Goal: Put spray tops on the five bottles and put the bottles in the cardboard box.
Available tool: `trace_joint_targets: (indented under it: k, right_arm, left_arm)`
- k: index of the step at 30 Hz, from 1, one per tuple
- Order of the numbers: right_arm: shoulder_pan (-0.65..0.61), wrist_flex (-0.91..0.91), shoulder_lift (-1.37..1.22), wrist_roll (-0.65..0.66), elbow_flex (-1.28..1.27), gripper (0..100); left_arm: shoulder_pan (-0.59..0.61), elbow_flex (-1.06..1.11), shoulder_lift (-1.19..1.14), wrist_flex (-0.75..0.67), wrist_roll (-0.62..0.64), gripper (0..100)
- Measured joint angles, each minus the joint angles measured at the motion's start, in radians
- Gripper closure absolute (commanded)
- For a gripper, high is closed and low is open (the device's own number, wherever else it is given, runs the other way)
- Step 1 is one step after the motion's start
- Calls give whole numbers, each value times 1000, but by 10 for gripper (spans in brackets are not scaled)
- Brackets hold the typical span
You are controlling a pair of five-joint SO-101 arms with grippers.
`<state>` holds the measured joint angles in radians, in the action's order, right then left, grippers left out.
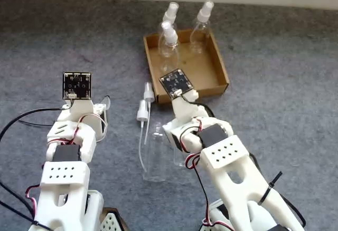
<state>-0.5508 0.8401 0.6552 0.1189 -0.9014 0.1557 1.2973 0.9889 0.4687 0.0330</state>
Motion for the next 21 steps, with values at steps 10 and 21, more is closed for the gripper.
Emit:
trace_joint_targets:
  k: [10,21]
  right_arm:
    - [0,0,0,0,0,663]
    - [0,0,0,0,0,843]
  left_arm:
    - [0,0,0,0,0,822]
    - [0,0,0,0,0,960]
